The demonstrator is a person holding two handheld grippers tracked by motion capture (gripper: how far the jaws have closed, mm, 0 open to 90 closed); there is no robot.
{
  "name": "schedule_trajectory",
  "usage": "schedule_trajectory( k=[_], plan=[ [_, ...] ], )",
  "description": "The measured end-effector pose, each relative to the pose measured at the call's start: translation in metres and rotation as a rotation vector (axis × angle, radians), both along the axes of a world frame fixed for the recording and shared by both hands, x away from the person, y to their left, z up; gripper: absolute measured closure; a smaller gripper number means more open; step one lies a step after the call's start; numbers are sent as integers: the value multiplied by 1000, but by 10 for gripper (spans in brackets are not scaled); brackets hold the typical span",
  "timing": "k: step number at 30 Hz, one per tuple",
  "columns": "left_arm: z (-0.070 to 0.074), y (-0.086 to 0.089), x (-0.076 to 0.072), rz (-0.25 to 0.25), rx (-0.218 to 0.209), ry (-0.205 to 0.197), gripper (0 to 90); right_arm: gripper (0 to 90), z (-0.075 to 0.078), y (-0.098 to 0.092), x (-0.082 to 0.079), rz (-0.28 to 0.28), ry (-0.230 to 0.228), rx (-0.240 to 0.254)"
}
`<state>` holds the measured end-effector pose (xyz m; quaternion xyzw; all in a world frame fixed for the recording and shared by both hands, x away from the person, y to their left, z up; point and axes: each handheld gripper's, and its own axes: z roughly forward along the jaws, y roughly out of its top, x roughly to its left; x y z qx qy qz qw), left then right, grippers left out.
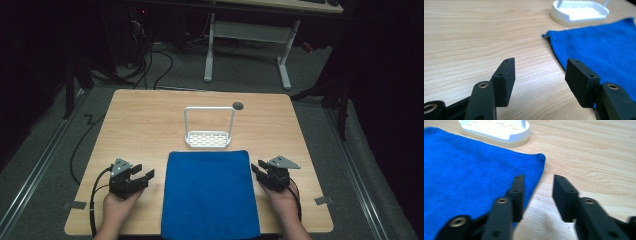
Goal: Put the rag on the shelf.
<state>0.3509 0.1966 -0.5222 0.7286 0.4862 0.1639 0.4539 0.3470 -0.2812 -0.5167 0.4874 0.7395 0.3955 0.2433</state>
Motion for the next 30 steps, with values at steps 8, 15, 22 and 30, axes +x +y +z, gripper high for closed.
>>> schedule_trajectory(
  k=[8,15,22,30],
  plan=[
    [1,-8,5,-24,-3,-22,475,632,1,6,-7,36,-5,-29],
    [-2,-26,5,-67,65,-13,494,640,-1,12,-6,77,-1,-30],
    [-9,-61,0,-215,184,2,696,750,-6,31,1,123,39,-49],
    [-9,-75,-7,-279,239,10,779,800,-13,47,6,159,100,-110]
  ],
)
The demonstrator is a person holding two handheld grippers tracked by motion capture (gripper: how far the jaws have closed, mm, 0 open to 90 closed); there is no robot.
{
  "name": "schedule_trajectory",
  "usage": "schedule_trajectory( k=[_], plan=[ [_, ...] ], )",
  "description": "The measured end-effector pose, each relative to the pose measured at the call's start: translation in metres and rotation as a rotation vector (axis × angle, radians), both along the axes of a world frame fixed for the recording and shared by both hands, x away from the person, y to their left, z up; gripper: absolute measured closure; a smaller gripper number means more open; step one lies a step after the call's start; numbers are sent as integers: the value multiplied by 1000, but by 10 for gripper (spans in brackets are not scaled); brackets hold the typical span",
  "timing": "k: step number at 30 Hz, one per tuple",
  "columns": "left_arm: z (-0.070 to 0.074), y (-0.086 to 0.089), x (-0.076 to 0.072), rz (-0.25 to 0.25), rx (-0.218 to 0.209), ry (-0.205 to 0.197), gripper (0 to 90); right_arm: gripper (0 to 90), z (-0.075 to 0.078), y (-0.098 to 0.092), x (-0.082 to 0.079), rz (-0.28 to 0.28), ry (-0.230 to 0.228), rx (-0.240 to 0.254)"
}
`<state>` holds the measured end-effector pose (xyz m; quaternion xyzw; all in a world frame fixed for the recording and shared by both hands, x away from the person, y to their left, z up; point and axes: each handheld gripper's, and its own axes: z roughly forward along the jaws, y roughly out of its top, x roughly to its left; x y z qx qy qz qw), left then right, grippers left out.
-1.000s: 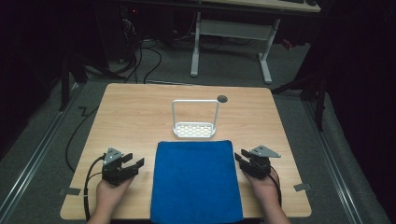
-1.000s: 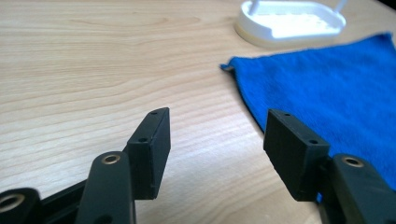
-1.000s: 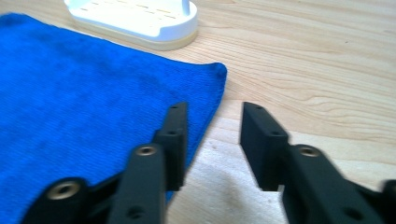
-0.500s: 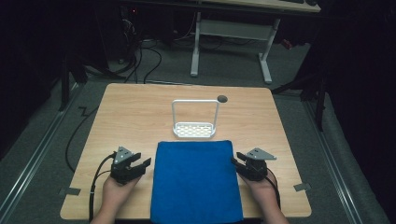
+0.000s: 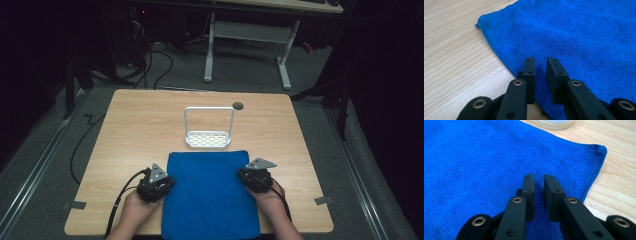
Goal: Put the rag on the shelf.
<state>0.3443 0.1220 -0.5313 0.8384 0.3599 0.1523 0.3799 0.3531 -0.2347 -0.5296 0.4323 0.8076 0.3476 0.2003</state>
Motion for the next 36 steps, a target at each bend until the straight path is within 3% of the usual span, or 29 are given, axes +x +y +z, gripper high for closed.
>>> schedule_trajectory(
  k=[1,6,12,16,17,18,19,22,23,25,27,29,33,36],
  plan=[
    [0,2,0,-5,-17,12,773,798,0,0,-1,7,-2,-5],
    [0,4,-8,-23,-22,28,759,787,0,0,-9,18,-8,-14],
    [3,11,-26,-57,-41,79,747,759,0,-5,-24,21,17,30],
    [3,14,-34,-63,-54,91,739,713,0,-8,-32,31,30,55],
    [3,14,-35,-68,-52,90,713,637,1,-7,-33,41,49,76],
    [3,14,-35,-76,-53,93,713,637,1,-7,-33,41,49,76],
    [3,14,-34,-88,-53,97,665,598,3,-10,-31,38,48,148],
    [4,16,-30,-81,-57,91,606,575,6,-15,-30,28,20,184],
    [4,17,-28,-72,-52,85,606,570,8,-16,-30,28,-3,180],
    [4,19,-24,-37,-48,67,515,521,14,-22,-28,7,-35,156],
    [6,25,-19,-1,-64,52,519,520,14,-24,-28,7,-47,151],
    [7,29,-14,40,-82,39,509,482,16,-26,-26,0,-64,101],
    [6,33,5,138,-92,56,452,415,15,-28,-23,6,-50,101],
    [5,29,18,169,-114,70,494,386,13,-25,-20,8,-22,72]
  ],
)
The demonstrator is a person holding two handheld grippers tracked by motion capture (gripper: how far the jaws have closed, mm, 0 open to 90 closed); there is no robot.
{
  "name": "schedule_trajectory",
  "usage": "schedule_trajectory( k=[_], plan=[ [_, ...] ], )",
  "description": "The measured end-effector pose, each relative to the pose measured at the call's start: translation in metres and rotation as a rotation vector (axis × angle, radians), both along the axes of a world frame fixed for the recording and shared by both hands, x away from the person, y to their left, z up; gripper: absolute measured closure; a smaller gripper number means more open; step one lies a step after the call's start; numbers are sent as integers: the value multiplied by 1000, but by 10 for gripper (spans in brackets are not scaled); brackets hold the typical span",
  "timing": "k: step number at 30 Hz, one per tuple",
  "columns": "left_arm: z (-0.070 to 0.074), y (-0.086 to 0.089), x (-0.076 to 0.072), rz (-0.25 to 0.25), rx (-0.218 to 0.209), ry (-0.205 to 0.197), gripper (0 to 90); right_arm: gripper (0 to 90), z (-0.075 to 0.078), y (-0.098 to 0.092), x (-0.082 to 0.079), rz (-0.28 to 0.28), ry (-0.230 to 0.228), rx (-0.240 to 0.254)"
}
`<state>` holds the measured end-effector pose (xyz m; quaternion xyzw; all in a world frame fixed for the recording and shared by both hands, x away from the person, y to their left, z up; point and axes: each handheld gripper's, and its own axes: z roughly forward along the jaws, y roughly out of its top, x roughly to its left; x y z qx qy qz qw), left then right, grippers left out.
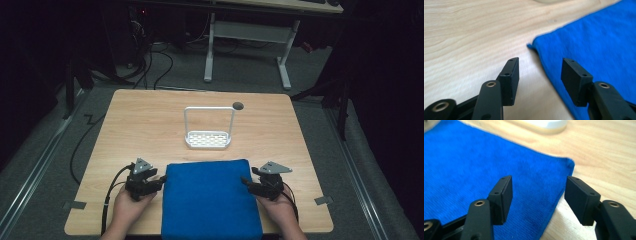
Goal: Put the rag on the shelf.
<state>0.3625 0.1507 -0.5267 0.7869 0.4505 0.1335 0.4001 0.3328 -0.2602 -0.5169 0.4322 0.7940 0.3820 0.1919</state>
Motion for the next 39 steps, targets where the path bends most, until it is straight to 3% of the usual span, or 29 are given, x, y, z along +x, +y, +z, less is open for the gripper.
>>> schedule_trajectory(
  k=[2,5,7,10,14,17,19,22,24,30,34,39],
  plan=[
    [-2,-7,8,3,25,-3,492,352,0,3,2,-2,-6,-40],
    [-4,-16,20,15,48,-3,497,300,-2,3,6,-12,1,-30],
    [-5,-20,27,25,51,-11,504,320,-3,2,9,-23,13,-31],
    [-6,-23,29,42,51,-28,563,382,-4,-3,17,-38,32,-21],
    [-6,-27,25,10,73,-35,622,411,-7,-10,27,-65,61,25],
    [-5,-30,21,-15,89,-36,671,403,-12,-9,33,-103,41,-3],
    [-5,-33,19,-25,98,-49,722,426,-13,-7,39,-117,64,-19],
    [-6,-33,19,-37,79,-40,805,498,-8,-1,48,-108,74,-45],
    [-6,-32,20,-45,61,-29,858,555,-8,3,55,-100,109,-18],
    [-7,-27,22,-43,22,-4,881,864,-10,10,55,-103,89,-30],
    [-2,-24,16,-44,-35,-37,882,881,-8,12,48,-83,67,-11],
    [16,-18,4,-33,-86,-137,882,883,7,17,29,-43,-17,16]
  ],
)
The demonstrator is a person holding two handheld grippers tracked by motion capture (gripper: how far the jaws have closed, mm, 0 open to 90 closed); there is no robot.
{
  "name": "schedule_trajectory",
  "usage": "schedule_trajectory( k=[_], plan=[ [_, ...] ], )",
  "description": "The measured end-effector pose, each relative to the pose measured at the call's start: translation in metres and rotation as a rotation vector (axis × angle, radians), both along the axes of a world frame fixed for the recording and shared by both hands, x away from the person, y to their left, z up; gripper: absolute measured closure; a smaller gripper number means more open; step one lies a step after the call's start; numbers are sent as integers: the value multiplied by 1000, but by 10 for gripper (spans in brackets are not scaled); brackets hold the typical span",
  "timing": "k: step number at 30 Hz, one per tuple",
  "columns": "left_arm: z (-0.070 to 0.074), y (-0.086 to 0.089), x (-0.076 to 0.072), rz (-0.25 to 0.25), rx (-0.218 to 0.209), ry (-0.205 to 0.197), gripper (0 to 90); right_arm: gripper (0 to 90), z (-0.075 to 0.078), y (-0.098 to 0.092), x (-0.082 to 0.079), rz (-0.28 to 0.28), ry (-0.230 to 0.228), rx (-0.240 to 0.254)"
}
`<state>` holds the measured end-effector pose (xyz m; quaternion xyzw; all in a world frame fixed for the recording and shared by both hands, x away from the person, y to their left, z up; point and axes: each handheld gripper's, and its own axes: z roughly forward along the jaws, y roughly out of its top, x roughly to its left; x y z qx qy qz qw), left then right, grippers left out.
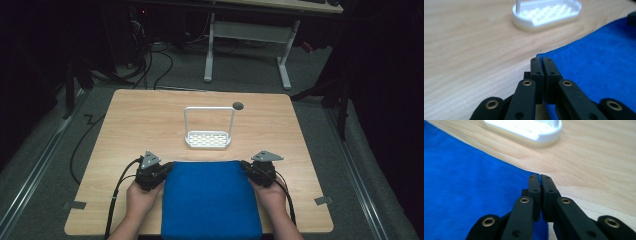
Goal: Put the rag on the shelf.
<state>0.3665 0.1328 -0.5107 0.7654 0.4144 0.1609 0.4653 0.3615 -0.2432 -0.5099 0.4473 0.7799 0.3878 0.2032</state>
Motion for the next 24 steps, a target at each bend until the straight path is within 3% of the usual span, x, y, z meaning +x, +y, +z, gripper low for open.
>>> schedule_trajectory(
  k=[3,9,15,19,24],
  plan=[
    [9,6,-7,11,-41,-46,881,883,10,3,-11,16,-53,12],
    [33,19,-22,42,-110,-150,880,882,33,2,-28,11,-159,88],
    [55,27,-35,58,-155,-243,880,883,51,-2,-37,2,-238,153],
    [71,32,-46,71,-197,-327,881,884,66,-4,-44,8,-291,185],
    [88,34,-57,58,-226,-389,880,884,84,-3,-54,20,-350,218]
  ],
)
